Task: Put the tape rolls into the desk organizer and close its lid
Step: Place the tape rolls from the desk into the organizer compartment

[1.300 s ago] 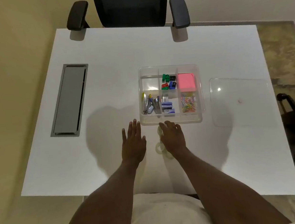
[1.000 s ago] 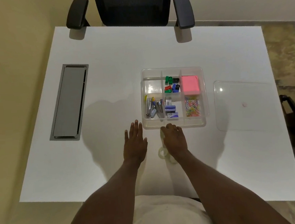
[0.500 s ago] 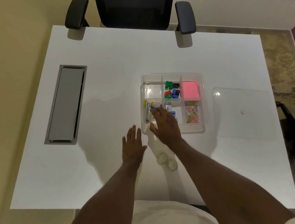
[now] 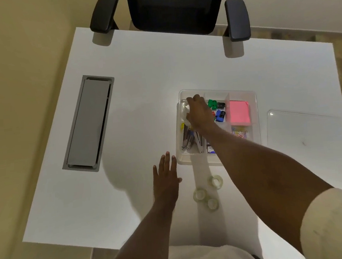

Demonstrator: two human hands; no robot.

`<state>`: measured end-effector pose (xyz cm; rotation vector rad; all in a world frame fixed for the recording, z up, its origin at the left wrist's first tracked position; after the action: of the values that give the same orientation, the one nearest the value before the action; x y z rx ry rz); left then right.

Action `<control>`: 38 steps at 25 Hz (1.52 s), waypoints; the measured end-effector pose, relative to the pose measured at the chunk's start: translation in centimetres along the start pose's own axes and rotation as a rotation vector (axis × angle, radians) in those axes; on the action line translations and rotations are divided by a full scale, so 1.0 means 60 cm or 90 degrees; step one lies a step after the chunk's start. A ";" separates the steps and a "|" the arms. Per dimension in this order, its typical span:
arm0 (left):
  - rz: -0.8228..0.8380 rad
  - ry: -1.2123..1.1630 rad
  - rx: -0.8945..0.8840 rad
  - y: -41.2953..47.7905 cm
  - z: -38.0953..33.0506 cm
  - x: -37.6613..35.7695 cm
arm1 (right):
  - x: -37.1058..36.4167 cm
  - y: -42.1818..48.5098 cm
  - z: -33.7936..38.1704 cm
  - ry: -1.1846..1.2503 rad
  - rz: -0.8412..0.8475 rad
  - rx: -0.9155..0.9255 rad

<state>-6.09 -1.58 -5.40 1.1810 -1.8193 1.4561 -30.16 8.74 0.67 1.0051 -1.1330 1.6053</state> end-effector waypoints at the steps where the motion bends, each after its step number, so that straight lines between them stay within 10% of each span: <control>1: -0.004 -0.001 0.003 0.000 0.000 -0.002 | -0.004 0.010 0.003 -0.003 0.008 -0.006; 30: 0.022 -0.001 0.038 -0.012 -0.027 0.029 | -0.037 -0.332 -0.086 -0.109 -0.120 0.165; 38: 0.029 0.005 0.029 -0.015 -0.028 0.030 | -0.072 -0.415 -0.169 -0.039 0.079 0.031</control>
<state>-6.38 -0.58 -3.02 1.1603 -1.8283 1.5329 -6.36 21.92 -0.24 1.0400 -1.2235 1.7178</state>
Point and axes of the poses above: each hand's wrist, its own y-axis towards the middle knuckle, its own x-axis out of the back of the hand, z = x × y, the point moved 3 cm from there along y, towards the middle knuckle, and after that the axes turned 4 degrees about -x, right-handed, at the moved point
